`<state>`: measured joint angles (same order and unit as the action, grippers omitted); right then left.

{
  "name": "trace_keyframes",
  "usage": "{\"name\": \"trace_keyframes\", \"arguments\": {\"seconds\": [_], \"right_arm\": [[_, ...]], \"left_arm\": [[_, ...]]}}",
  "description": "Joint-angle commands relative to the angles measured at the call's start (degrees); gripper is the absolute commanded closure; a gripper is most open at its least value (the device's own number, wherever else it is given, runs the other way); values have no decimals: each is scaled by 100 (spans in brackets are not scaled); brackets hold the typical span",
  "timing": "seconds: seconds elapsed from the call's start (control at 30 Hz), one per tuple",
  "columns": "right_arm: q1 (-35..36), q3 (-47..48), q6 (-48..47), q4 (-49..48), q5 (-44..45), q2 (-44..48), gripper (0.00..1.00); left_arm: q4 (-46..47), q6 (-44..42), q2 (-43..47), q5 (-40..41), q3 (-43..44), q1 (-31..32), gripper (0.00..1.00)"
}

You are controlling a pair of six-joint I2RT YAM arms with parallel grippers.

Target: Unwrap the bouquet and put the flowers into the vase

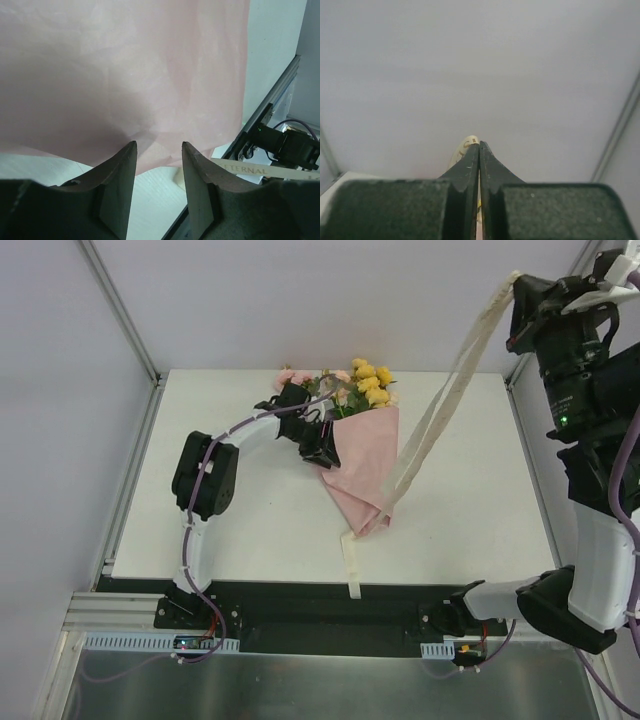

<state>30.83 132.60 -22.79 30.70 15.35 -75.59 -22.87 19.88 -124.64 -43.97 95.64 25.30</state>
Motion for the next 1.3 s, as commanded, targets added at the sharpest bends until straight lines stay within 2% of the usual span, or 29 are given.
{"name": "trace_keyframes", "arguments": {"seconds": [0.0,0.1,0.13,0.17,0.23,0.27,0.3,0.33,0.4,0.43,0.53,0.57,0.67,0.8,0.83,0.87,0.9,0.97,1.0,1.03,1.1,1.17,1.2,1.27], "right_arm": [[-147,354,-1832,-1484,1241,-436,99],[-454,863,-2536,-1514,1592,-1121,99],[-586,777,-2616,-1532,1733,-1203,99],[-709,603,-2356,-1514,2056,-1238,99],[-1251,-38,-1479,-884,2060,-1125,99],[-1464,-380,-978,-646,1781,-994,99],[-1675,-845,27,-531,1569,-575,99],[-2094,-1980,438,-538,1367,-379,99],[-2527,-2901,1525,-434,682,-28,99],[-2938,-3550,1879,-320,462,18,99],[-3371,-4660,2741,-161,-452,185,99],[-3399,-5299,2797,-152,-524,203,99],[-3671,-5980,2885,-38,-401,142,99],[-4146,-5939,2850,-20,-499,-183,99],[-4164,-5851,2789,-11,-403,-254,94],[-4164,-5711,2736,67,-419,-333,81],[-4155,-5440,2736,338,-489,-525,53],[-4129,-5332,2823,594,-919,-693,32],[-4094,-5488,3015,743,-1059,-729,18],[-3981,-5647,3086,771,-1252,-703,10],[-3535,-6050,3123,684,-1237,-415,6],[-3094,-6561,2991,569,-851,-229,5],[-2631,-6693,2895,421,-833,-158,6],[-2285,-6922,2815,306,-877,-288,7]], "left_arm": [[-86,-195,642,143,17,10,60],[-86,-177,765,125,-1,10,60],[-77,-177,792,125,-10,10,59],[-86,-177,827,142,-18,10,59],[-86,-177,932,151,-54,10,59],[-86,-177,967,160,-62,10,59],[-94,-169,1046,169,-89,10,59],[-95,-169,1090,160,-106,10,58],[-77,-125,1204,125,-142,10,57],[-86,-116,1249,108,-159,10,57],[-86,-46,1389,-7,-185,10,55],[-86,-19,1433,-33,-203,10,54],[-94,33,1583,-112,-238,19,52],[-77,69,1741,-165,-273,28,51],[-77,69,1750,-182,-282,28,51],[-77,86,1759,-191,-300,28,51],[-77,86,1776,-209,-317,28,51],[-77,86,1794,-227,-335,28,51],[-77,104,1838,-235,-352,28,51],[-68,104,1847,-261,-353,28,51],[-68,95,1917,-262,-414,28,51],[-42,113,1961,-288,-423,36,51],[-33,121,1987,-314,-423,36,50],[-15,139,2005,-332,-432,36,50]]}}
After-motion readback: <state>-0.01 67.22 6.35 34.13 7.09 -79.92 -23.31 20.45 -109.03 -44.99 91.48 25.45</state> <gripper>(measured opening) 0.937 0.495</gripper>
